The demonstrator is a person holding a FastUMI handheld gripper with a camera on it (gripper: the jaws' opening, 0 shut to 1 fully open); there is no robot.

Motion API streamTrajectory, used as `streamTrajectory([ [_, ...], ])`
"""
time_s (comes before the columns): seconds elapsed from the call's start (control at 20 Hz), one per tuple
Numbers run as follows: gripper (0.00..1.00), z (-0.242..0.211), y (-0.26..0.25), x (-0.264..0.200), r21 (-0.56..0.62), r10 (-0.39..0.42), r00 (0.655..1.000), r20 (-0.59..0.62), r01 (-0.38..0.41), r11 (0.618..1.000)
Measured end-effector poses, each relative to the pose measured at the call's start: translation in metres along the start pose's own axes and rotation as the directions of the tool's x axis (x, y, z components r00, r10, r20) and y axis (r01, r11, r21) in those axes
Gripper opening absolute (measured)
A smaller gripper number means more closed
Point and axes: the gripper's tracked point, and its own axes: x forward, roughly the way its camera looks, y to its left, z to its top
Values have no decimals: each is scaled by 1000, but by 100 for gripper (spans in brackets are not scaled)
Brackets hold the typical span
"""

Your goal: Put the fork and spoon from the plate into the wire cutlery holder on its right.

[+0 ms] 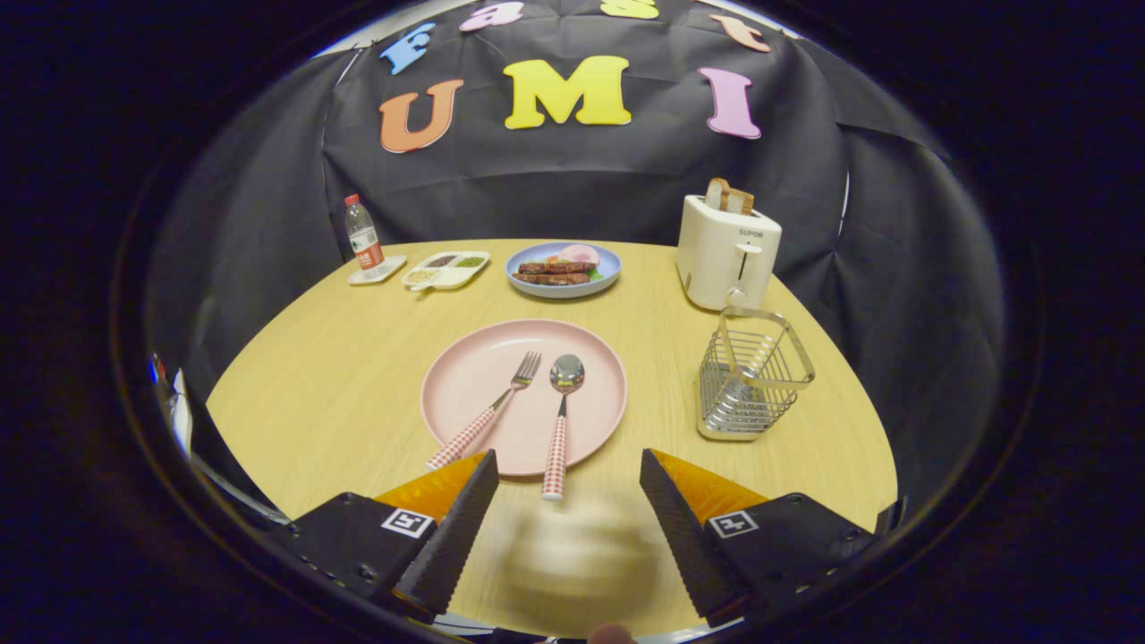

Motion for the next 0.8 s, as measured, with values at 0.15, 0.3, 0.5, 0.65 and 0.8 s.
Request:
streamTrajectory([
  [0.15,81,-11,4,14,-10,-1,999,-47,0,1000],
  [0.3,64,-14,9,22,-22,2,998,-57,-3,1000],
  [0.5,29,-16,7,31,-23,-32,996,-79,30,999],
  [0.65,14,-17,-2,36,-19,-54,995,-89,53,998],
  [0.8,11,-11,-3,32,-26,-63,994,-95,61,998],
])
